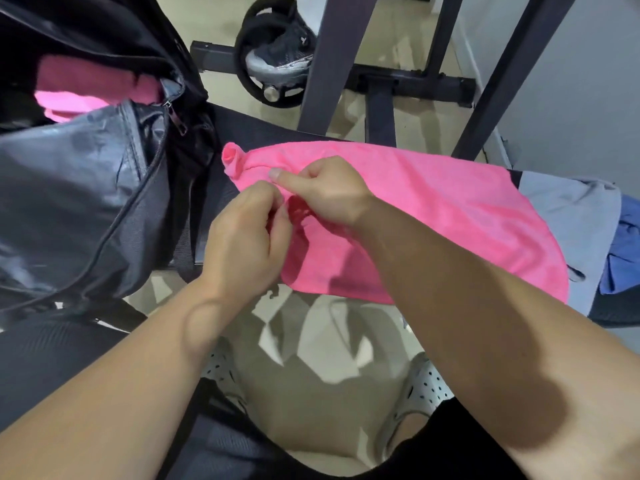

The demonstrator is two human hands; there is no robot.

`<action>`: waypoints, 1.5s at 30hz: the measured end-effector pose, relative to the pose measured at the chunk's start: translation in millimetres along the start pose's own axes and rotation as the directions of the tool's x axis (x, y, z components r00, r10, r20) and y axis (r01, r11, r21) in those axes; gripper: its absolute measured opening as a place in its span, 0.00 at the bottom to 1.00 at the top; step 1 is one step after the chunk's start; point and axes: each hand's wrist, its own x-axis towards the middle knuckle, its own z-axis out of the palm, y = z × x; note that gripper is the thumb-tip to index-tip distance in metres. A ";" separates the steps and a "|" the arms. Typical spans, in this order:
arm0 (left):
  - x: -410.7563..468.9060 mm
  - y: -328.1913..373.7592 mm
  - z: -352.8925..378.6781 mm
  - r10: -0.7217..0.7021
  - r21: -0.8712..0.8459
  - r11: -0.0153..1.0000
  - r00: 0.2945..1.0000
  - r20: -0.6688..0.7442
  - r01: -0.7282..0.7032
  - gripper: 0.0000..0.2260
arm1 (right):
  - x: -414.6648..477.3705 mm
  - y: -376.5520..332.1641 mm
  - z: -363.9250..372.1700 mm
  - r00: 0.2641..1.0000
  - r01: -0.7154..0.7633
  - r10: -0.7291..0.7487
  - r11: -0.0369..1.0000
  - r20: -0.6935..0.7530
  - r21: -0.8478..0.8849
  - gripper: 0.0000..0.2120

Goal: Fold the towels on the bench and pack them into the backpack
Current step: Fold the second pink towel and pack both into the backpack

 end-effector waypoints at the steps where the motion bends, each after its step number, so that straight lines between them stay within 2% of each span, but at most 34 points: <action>1: -0.9 1.9 1.2 0.022 -0.025 0.999 1.000 0.000 -0.022 0.05 | -0.2 -0.5 -1.9 0.999 -0.042 0.038 0.993 0.037 0.108 0.27; 3: -2.9 2.6 4.7 0.048 -0.053 0.997 0.999 0.001 -0.048 0.04 | -4.0 -1.6 -8.6 0.996 -0.055 0.043 0.982 0.072 0.179 0.21; 6: -5.4 4.3 8.4 0.052 -0.039 0.998 0.999 -0.007 -0.052 0.08 | -10.0 -4.0 -19.3 1.000 -0.010 0.014 0.977 -0.020 0.214 0.09; 8: -4.0 4.3 7.9 -0.024 -0.081 0.996 0.999 -0.045 0.020 0.11 | -17.9 -5.4 -29.0 0.991 0.057 -0.039 0.987 -0.127 0.147 0.07; 10: 2.1 1.1 6.9 -0.169 -0.136 0.978 0.983 -0.074 0.158 0.11 | -26.5 -0.7 -37.9 0.979 0.114 -0.105 0.992 -0.173 0.045 0.03; 12: 9.9 -6.5 7.7 -0.321 -0.125 0.940 0.947 -0.011 0.318 0.15 | -35.4 10.0 -45.7 0.984 0.113 -0.109 0.993 -0.142 0.020 0.03; 14: 15.4 -13.9 9.1 -0.379 -0.051 0.923 0.923 0.061 0.382 0.22 | -43.0 22.5 -49.9 0.994 0.077 -0.075 0.997 -0.084 0.018 0.03; 16: 20.4 -16.1 10.5 -0.415 -0.015 0.908 0.904 0.103 0.418 0.25 | -47.7 32.9 -53.1 0.997 0.055 -0.056 0.998 -0.053 -0.026 0.05; 19: 31.5 -17.3 12.4 -0.492 -0.010 0.866 0.855 0.161 0.500 0.23 | -53.2 41.3 -56.5 0.999 0.037 -0.038 0.998 -0.021 -0.048 0.07; 21: 37.6 -17.4 11.6 -0.542 0.001 0.834 0.817 0.198 0.553 0.17 | -55.6 43.7 -58.0 0.998 0.056 -0.057 0.997 -0.007 -0.051 0.08; 23: 39.9 -16.7 11.1 -0.519 0.031 0.850 0.827 0.216 0.526 0.06 | -58.4 44.9 -59.1 0.997 0.071 -0.071 0.996 0.008 -0.055 0.08; 29: 53.2 -15.3 14.7 -0.520 0.154 0.854 0.812 0.265 0.496 0.04 | -62.5 46.7 -57.0 0.991 0.119 -0.110 0.984 0.071 -0.131 0.08; 32: 61.4 -17.4 15.9 -0.506 0.265 0.856 0.823 0.257 0.443 0.04 | -62.5 47.6 -56.8 0.992 0.116 -0.109 0.985 0.061 -0.128 0.08; 35: 66.5 -18.6 14.9 -0.444 0.329 0.868 0.879 0.174 0.373 0.07 | -65.2 48.0 -58.6 0.992 0.116 -0.110 0.988 0.062 -0.103 0.05; 38: 74.4 -17.7 11.9 -0.369 0.339 0.885 0.925 0.095 0.318 0.08 | -70.6 46.6 -62.4 0.993 0.106 -0.103 0.992 0.055 -0.061 0.06; 42: 94.5 -3.7 4.7 -0.306 0.340 0.897 0.952 0.012 0.283 0.13 | -79.4 42.4 -70.6 0.999 0.043 -0.044 0.998 0.024 0.036 0.05; 45: 118.6 20.1 1.3 -0.260 0.319 0.915 0.966 -0.009 0.249 0.15 | -89.8 40.3 -77.9 0.998 0.012 -0.020 0.993 0.066 0.120 0.06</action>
